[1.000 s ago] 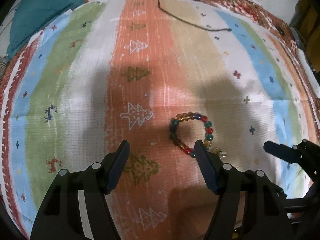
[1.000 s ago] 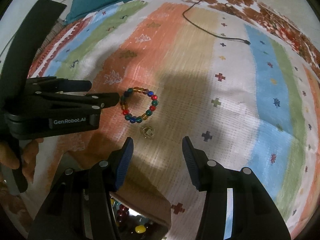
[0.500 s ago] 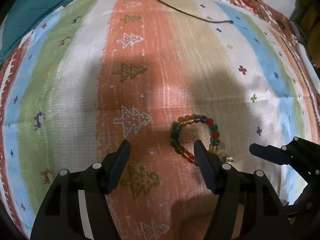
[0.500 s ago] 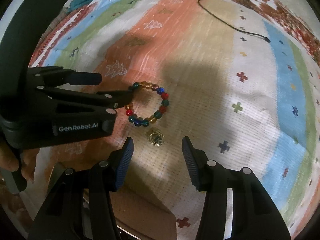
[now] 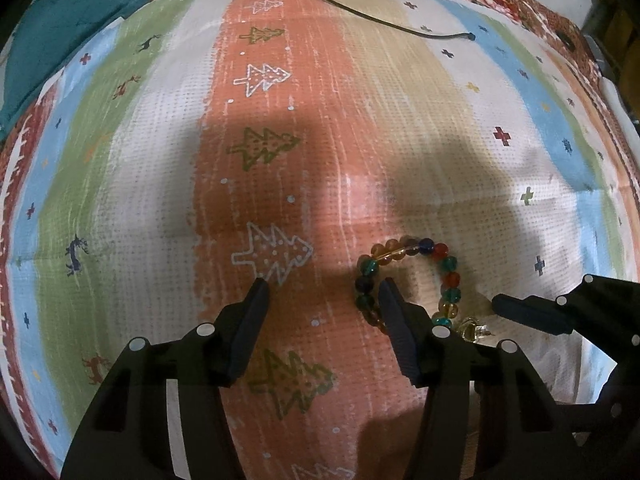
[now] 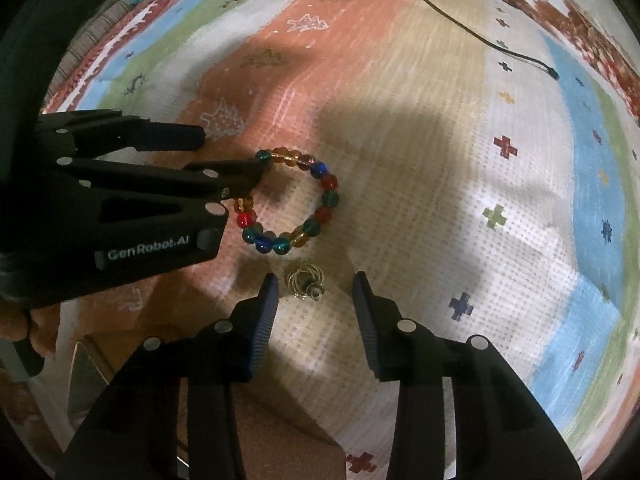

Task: Organize jewelry
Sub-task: 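Grasp the multicolour bracelet with the left gripper while the right gripper grasps the gold charm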

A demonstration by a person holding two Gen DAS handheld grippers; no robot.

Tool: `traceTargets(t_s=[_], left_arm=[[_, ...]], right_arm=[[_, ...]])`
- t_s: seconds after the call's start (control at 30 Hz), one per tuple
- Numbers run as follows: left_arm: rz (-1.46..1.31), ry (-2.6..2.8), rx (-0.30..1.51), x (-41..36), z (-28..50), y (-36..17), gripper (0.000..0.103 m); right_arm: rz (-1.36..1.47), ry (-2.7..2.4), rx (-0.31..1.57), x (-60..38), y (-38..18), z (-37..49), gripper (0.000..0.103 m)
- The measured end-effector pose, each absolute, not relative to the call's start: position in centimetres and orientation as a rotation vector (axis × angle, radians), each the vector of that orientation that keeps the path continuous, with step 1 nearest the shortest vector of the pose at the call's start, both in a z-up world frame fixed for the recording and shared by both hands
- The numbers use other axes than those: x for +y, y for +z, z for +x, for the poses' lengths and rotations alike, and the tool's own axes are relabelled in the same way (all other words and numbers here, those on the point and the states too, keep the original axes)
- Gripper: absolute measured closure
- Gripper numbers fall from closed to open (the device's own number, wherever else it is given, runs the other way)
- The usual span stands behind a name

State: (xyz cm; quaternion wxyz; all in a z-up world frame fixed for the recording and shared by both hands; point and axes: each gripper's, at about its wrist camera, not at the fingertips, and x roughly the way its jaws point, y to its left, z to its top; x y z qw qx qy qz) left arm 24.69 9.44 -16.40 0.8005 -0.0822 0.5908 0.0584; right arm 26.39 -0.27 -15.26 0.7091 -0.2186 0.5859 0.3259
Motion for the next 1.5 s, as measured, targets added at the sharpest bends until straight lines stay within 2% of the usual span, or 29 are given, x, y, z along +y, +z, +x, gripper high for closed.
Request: traceTargets(t_s=[0.17, 0.27, 0.33, 0.63, 1.5], left_arm=[[-0.169, 0.109, 1.271, 9.1, 25.0, -16.6, 0.066], [-0.179, 0.087, 1.275, 8.8, 25.1, -16.8, 0.081], [-0.192, 0.066, 1.279, 8.6, 25.1, -16.8, 0.094], [-0.203, 0.079, 1.265, 8.6, 24.9, -16.0, 0.094], [-0.215, 0.046, 1.094, 6.6, 22.0, -8.7, 0.094]], right_arm=[[-0.518, 0.702, 1.314, 0.3, -15.7, 26.7, 0.071], [-0.518, 0.693, 1.314, 0.4, -15.8, 26.9, 0.083], [-0.511, 0.691, 1.314, 0.7, -16.0, 27.0, 0.086], [-0.455, 0.67, 1.277, -0.3, -15.1, 26.7, 0.087], [-0.288, 0.498, 1.165, -6.5, -9.3, 26.1, 0.087]])
